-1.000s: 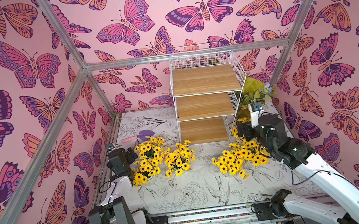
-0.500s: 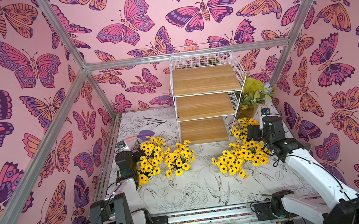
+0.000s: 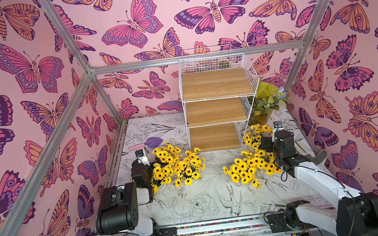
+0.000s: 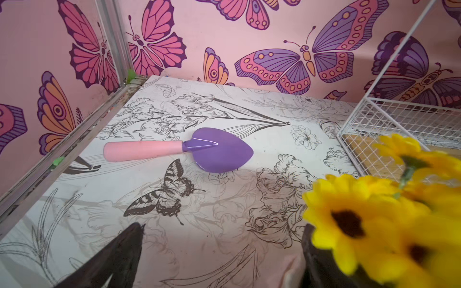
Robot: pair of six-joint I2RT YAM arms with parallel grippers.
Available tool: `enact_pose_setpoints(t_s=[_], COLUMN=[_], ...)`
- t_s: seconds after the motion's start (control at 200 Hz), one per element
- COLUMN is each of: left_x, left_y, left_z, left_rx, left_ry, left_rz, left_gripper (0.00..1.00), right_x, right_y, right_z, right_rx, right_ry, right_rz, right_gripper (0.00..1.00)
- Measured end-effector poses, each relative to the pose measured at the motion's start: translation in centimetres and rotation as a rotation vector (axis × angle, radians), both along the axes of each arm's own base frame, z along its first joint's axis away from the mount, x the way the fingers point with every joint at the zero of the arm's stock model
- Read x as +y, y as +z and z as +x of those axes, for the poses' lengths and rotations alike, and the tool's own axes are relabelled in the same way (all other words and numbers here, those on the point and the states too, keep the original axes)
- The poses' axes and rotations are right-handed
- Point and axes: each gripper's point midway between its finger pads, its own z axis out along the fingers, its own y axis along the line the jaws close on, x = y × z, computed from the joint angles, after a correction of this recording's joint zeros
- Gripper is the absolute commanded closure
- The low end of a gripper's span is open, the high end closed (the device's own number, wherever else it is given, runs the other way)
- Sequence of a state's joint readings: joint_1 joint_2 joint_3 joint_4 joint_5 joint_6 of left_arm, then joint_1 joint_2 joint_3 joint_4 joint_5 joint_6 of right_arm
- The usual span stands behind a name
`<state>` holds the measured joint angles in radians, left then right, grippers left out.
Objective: Take the sunflower pots off the shelves
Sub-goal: Reset both arms
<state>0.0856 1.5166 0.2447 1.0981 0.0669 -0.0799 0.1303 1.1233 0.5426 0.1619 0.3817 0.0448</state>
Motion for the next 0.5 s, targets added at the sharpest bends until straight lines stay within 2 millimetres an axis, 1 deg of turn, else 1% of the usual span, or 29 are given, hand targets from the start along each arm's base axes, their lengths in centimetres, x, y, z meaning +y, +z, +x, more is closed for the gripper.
enact_pose_setpoints(t_s=[0.11,0.275,0.34,0.401,0.451,0.501], left_x=[0.0,0.0,0.0,-0.2,-0.4,-0.6], left_y=[0.1,0.1,0.1,0.5,0.7,0.5], left_z=[0.1,0.7,1.4,2.0,2.3,2.3], left_rx=[-0.007,0.008,0.034,0.035,0.032,0.043], left_ry=[-0.003,-0.009,-0.007,-0.008,-0.007,-0.010], left_rz=[0.014,0.026,0.030,0.043,0.054,0.061], left_gripper=[0.01,0.01,0.01,0.01,0.01,0.01], right_x=[-0.6,-0.9,-1.0,-1.1,-1.3,-1.7], right_y=[-0.8,-2.4,-2.6,-2.5,-2.6,-2.9], right_z=[0.1,-0.1,0.2,0.5,0.6,0.4], right_rx=[-0.034,-0.056,-0.067,-0.085,-0.104,-0.121], right_ry=[-0.031,-0.049,-0.052,-0.053,-0.056,-0.059], right_rz=[0.010,0.026,0.025,0.021,0.020,0.021], right_gripper=[0.01,0.01,0.01,0.01,0.01,0.01])
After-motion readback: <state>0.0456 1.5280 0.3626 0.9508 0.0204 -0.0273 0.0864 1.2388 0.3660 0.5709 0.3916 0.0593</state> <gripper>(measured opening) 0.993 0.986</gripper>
